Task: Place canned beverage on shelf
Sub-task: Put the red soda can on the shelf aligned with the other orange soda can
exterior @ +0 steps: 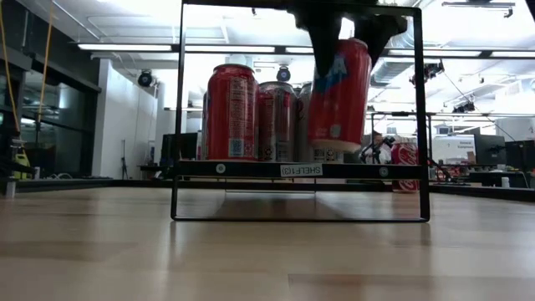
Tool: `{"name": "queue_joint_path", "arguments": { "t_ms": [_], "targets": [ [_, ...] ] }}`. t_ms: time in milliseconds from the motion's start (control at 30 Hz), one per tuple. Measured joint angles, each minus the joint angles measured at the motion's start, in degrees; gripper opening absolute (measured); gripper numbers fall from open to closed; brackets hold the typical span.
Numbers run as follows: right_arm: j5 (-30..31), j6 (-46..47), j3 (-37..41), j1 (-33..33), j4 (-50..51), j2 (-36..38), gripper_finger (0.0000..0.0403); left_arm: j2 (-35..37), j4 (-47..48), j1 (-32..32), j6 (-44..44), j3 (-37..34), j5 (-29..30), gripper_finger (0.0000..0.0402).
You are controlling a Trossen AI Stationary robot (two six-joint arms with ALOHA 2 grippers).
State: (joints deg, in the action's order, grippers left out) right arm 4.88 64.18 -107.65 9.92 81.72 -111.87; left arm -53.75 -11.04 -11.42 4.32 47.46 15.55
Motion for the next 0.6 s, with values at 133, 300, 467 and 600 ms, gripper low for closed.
{"name": "queue_joint_path", "arguments": {
  "t_ms": [133,300,467,600],
  "targets": [
    [-1.56,0.0,2.62,-0.92,-2.05,0.0,0.0283,0.08,-0.04,0.02,-0.03,0.0,0.02,0.0],
    [-2.01,-0.22,4.5,-1.05,-3.28,0.02,0.0284,0.07,-0.07,0.02,-0.03,0.0,0.02,0.0],
    [-1.49,-1.62,4.6,-1.05,-4.87,0.1,0.0329,0.06,-0.17,0.04,-0.01,0.0,0.02,0.0],
    [-1.48,-1.68,4.6,-1.28,-5.4,0.1,0.0348,0.06,-0.27,0.04,0.02,0.0,0.02,0.0]
  ]
}}
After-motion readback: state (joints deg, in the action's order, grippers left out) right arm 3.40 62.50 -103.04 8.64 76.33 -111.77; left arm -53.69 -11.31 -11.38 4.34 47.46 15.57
